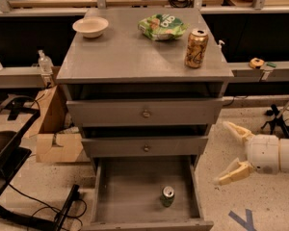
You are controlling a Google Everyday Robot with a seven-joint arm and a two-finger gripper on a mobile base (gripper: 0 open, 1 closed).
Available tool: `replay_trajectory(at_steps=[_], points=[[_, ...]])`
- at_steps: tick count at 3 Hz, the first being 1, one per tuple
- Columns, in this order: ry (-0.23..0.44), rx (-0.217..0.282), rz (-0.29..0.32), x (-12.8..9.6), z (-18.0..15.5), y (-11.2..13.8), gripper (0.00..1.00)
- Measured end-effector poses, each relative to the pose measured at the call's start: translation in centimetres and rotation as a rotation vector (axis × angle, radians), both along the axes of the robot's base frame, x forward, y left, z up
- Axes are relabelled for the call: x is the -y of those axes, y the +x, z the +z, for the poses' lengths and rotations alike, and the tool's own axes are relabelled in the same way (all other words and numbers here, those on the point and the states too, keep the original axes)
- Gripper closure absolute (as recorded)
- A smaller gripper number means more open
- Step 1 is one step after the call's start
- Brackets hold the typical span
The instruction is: Pick green can from bottom drawer and place on counter
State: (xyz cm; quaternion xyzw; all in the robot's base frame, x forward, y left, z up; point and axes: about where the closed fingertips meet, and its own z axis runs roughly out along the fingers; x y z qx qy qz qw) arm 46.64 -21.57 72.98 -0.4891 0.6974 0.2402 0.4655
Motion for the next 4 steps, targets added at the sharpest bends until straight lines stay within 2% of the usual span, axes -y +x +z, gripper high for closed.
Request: replay_trajectory(at_steps=[1,2,3,4], points=[[0.052,0.042,0.042,0.2,-4.1,0.5,0.00],[0.054,0.045,0.047,0.1,-4.6,0.6,0.00],[0.066,0.067,0.081,-1.0,-8.3,1.8,0.00],[0.064,0.143,0.167,-3.4,-18.1,4.8,0.00]])
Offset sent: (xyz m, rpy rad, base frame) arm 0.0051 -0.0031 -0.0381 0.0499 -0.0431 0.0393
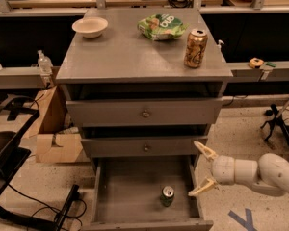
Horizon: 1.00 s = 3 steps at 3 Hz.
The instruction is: Pick green can from bottom drawer and place on counter
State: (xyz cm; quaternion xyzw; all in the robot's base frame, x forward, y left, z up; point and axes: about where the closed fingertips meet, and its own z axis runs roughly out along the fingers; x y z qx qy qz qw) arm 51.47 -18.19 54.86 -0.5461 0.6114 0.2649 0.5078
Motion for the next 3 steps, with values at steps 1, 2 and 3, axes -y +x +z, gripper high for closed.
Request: replay_trajectory(at_steps=[1,2,3], points=[[0.019,0.053,0.077,-1.3,-7.7,1.3,0.00],[0.060,0.027,0.117,-1.6,-15.4,1.6,0.00],[0.059,0.027,0.116,-1.8,-15.0,1.5,0.00]])
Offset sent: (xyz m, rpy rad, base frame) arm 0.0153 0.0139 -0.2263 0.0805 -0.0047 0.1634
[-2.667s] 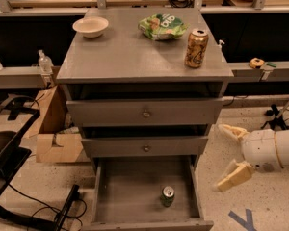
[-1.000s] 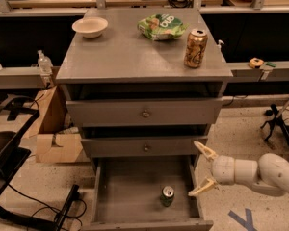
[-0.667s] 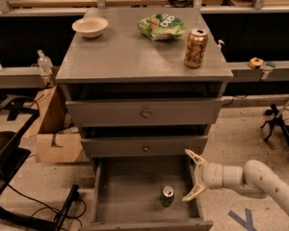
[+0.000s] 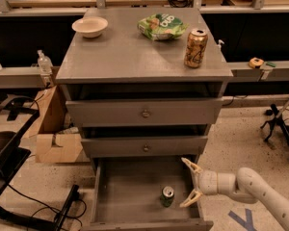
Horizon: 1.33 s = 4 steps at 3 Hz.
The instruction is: Pick green can from bottom drawer and place on counter
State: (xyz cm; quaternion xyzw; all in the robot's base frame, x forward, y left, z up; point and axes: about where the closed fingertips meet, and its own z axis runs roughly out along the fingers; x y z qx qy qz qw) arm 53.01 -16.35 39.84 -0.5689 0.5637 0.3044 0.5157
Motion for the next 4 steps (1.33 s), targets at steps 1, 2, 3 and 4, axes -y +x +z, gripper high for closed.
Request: replay_trajectory(at_steps=[1,2,3,4], points=[[0.014,-0.037,0.017,-1.8,-1.9,-0.2,0.00],[0.022,-0.102,0.096,-5.8,-9.6,-0.7,0.00],[0.005,-0.145,0.164,-8.3,-15.6,-0.7,0.00],[-0.025,-0.195,0.221,-9.1,-19.4,-0.7,0.00]])
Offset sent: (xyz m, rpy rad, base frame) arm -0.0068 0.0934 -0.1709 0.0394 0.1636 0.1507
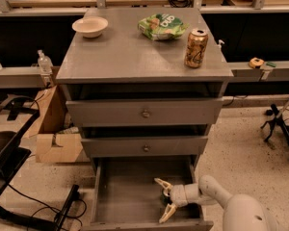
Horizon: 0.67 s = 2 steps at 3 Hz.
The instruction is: Pick green can from bottom drawer and place on counter
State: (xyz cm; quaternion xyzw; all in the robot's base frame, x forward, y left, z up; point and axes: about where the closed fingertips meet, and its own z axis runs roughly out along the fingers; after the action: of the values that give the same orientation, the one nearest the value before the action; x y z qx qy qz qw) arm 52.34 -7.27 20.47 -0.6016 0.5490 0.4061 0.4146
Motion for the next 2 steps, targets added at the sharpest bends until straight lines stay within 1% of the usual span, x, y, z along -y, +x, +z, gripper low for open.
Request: replay_trajectory(at_steps=[1,2], points=[[0.013,-0.001,0.003,-0.2,0.4,-0.1,0.00],[0.094,0.001,0.009,-0.4,4.3,-0.6,0.00]])
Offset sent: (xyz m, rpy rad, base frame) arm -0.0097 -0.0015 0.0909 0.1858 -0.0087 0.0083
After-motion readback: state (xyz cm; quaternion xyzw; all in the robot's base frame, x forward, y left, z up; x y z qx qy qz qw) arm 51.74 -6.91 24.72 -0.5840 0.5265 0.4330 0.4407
